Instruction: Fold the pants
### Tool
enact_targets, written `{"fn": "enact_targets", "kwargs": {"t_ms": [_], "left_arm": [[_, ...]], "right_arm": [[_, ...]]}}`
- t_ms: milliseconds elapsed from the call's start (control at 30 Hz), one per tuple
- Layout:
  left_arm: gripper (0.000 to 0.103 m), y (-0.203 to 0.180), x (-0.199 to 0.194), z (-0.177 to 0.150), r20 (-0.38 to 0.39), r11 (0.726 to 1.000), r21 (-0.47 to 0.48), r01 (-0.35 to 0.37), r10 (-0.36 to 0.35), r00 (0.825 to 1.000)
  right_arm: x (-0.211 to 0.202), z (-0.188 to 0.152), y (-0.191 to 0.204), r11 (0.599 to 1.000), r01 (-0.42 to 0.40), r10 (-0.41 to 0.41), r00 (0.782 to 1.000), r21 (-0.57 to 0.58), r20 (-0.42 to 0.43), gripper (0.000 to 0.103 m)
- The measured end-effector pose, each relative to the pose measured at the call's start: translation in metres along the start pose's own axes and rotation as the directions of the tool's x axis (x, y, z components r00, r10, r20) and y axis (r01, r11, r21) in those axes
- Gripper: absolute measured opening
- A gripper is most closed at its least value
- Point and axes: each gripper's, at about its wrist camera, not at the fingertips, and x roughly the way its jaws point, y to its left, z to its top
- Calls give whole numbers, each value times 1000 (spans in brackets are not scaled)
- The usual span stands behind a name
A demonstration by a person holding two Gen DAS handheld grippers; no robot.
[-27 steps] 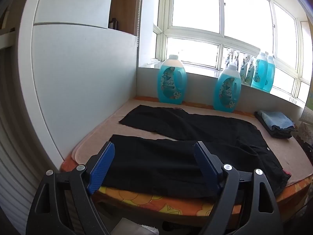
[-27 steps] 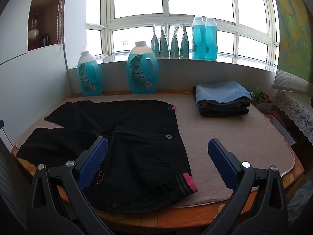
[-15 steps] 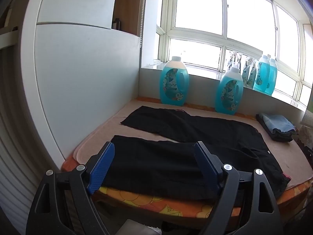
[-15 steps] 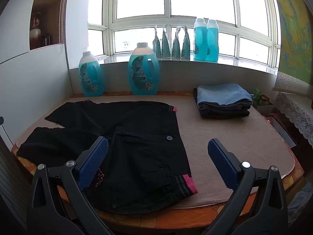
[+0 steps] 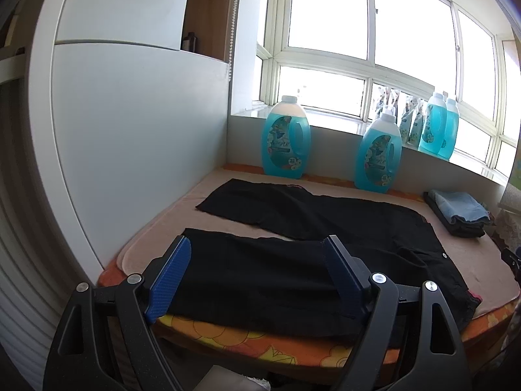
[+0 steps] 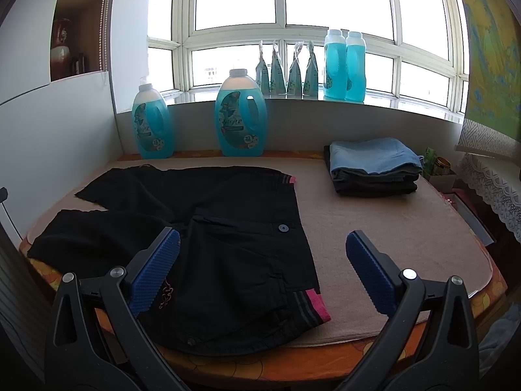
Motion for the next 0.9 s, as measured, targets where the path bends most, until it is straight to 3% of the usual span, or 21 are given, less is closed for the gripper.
{"fn": "enact_targets", "kwargs": {"t_ms": [900], "left_arm": [[83,-3,7,0,-9,1000,1,25,-25,1000]], "right_arm": [[1,0,0,1000,18,-18,1000,-2,1,103]]}}
